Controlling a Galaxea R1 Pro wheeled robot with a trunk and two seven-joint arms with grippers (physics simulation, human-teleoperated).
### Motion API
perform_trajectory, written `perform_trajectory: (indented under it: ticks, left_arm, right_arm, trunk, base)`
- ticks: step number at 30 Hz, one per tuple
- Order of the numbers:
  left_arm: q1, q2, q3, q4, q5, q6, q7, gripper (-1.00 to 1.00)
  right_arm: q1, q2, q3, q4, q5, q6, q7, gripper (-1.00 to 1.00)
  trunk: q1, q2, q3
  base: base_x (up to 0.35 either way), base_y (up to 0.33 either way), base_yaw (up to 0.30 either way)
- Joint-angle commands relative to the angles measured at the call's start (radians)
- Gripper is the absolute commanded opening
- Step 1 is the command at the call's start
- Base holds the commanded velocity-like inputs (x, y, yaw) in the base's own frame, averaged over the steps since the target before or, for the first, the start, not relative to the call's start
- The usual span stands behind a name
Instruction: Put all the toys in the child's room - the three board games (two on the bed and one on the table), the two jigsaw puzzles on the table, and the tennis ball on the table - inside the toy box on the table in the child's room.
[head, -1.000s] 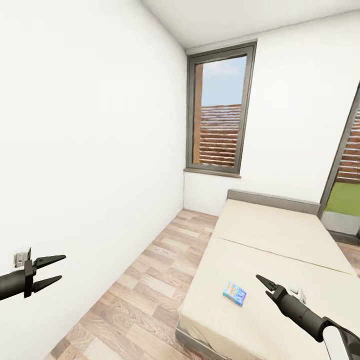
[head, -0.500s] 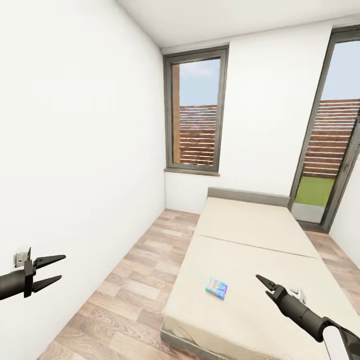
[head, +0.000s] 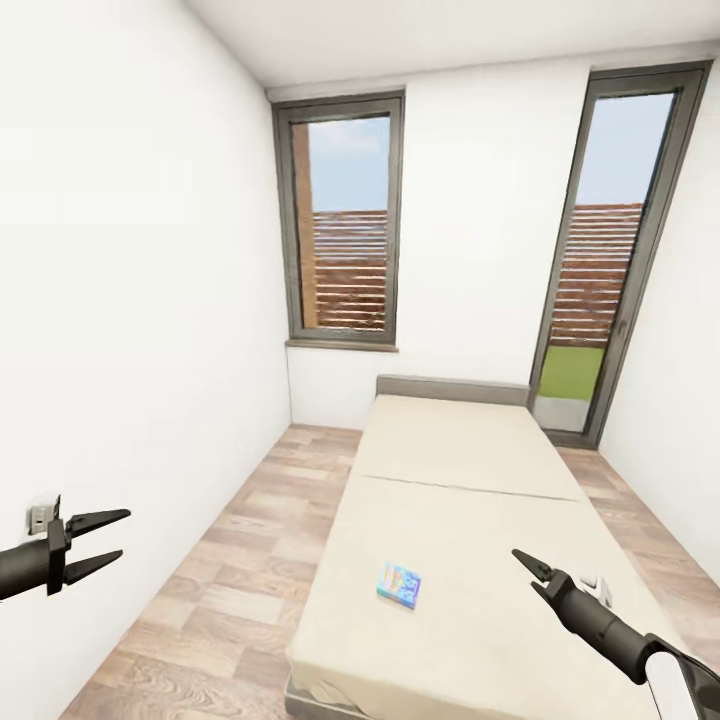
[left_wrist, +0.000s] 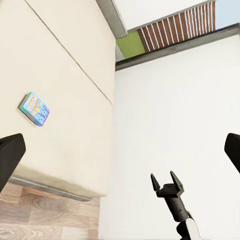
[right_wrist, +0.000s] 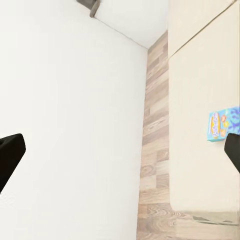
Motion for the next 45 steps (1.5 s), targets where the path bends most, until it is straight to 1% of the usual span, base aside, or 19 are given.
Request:
perform_trajectory:
  ticks: [1, 9, 19, 26, 31, 36, 45]
  left_arm:
    - [0.000, -0.001, 0.001, 0.001, -0.007, 0.003, -0.008, 1.00]
    - [0.000, -0.014, 0.002, 0.001, -0.007, 0.003, -0.008, 1.00]
    - [0.000, -0.018, 0.003, 0.001, -0.007, 0.003, -0.008, 1.00]
    - [0.000, -0.018, 0.004, 0.001, -0.007, 0.003, -0.008, 1.00]
    - [0.000, -0.018, 0.004, 0.001, -0.007, -0.009, -0.008, 1.00]
    - [0.000, -0.018, 0.003, 0.001, -0.007, -0.023, -0.009, 1.00]
    - [0.000, -0.018, 0.002, 0.001, -0.007, -0.028, -0.010, 1.00]
  right_arm:
    - [-0.001, 0.000, -0.002, 0.000, -0.002, 0.006, 0.002, 1.00]
    - [-0.001, 0.000, -0.002, 0.000, -0.002, 0.006, 0.002, 1.00]
    - [-0.001, 0.000, -0.002, 0.000, -0.001, 0.006, 0.002, 1.00]
    - [-0.001, 0.000, -0.002, 0.000, 0.002, 0.006, 0.002, 1.00]
    - [0.000, 0.001, -0.001, 0.000, 0.007, -0.003, 0.001, 1.00]
    - [0.000, 0.001, 0.000, 0.000, 0.009, -0.015, -0.001, 1.00]
    - [0.000, 0.001, 0.000, 0.000, 0.008, -0.019, 0.000, 1.00]
  trunk:
    - [0.001, -0.001, 0.000]
    - [0.001, -0.001, 0.000]
    - [0.001, -0.001, 0.000]
    - [0.001, -0.001, 0.000]
    - [0.001, -0.001, 0.000]
    - [0.001, -0.001, 0.000]
    - [0.001, -0.001, 0.000]
  base:
    - [0.277, 0.000, -0.278]
    - [0.312, 0.001, -0.278]
    - [0.327, 0.083, -0.245]
    - [0.305, 0.158, -0.053]
    - [0.196, 0.049, -0.011]
    - [0.098, 0.016, -0.003]
    - [0.018, 0.042, -0.001]
